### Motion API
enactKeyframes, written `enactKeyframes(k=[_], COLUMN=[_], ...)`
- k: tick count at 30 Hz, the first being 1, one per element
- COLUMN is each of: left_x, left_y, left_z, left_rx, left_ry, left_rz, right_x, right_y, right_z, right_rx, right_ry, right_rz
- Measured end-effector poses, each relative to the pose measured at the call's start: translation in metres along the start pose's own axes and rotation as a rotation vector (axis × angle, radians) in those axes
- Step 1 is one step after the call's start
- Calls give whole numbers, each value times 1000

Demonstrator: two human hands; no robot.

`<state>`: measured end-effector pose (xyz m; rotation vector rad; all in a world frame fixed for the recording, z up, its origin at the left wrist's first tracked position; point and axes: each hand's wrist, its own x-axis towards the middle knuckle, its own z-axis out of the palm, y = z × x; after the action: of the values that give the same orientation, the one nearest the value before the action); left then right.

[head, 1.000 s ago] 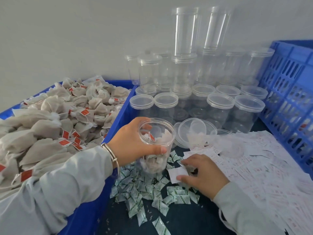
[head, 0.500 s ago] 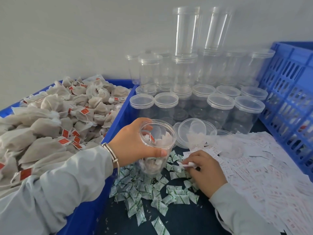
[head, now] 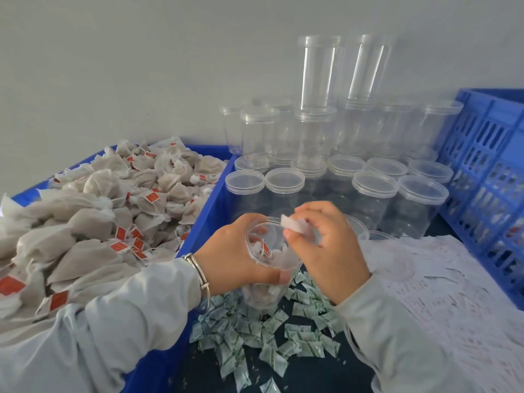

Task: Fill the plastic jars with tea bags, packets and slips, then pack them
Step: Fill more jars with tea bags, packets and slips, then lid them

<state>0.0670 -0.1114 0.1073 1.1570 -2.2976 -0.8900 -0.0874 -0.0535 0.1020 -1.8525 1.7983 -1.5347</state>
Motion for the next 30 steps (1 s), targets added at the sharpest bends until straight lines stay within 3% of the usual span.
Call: enactKeyframes(k=[3,6,14,26,30], left_x=[1,2,3,3,0], left_y=[1,0,-3,-5,0], left_z=[-1,0,1,0,0], left_rx=[16,38,21,31,37], left_ry=[5,15,6,56,84], left_rz=[22,29,39,51,129], right_x=[8,9,8,7,8], right_y=[2,4,10,19,18], right_z=[12,17,11,-9,-8], right_rx=[-209,-252,-190,2,-64], right_ry=[-249,-363,-394,-175,-284], right_rz=[164,240,227,262,319])
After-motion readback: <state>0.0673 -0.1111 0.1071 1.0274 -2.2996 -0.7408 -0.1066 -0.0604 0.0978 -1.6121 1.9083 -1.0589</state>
